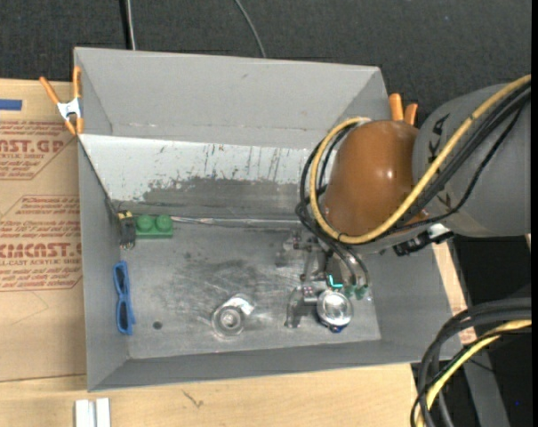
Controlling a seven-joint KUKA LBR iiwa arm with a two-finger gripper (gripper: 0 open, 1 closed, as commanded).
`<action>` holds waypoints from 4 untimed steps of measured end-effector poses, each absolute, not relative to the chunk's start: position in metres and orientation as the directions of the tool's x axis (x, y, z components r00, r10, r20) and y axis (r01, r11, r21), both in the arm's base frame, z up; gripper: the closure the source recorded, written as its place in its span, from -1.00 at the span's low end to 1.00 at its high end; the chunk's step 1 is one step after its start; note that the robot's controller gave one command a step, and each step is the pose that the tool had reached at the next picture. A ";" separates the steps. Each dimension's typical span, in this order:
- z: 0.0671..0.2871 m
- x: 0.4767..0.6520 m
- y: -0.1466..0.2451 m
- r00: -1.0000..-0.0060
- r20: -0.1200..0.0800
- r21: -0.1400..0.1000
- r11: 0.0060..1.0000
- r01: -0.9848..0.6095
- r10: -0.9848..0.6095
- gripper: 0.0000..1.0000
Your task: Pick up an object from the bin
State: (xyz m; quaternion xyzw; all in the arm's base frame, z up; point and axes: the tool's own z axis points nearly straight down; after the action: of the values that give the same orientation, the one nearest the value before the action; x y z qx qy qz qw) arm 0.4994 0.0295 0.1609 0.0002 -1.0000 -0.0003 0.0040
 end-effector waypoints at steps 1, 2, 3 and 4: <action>0.077 0.506 0.069 -0.985 -0.002 0.001 0.985 0.171 0.171 -1.00; 0.079 0.506 0.069 -0.985 0.002 0.000 0.985 0.170 0.170 1.00; 0.079 0.506 0.069 -0.985 0.002 0.001 0.985 0.170 0.170 -1.00; 0.077 0.497 0.114 -0.990 -0.008 0.002 0.990 0.144 0.144 -1.00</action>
Offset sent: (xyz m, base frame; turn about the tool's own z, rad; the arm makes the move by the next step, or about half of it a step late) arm 0.0066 0.0383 -0.0817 0.1729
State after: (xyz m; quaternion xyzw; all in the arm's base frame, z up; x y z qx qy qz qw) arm 0.4966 0.1140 0.0774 -0.0720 -0.9974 -0.0008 -0.0041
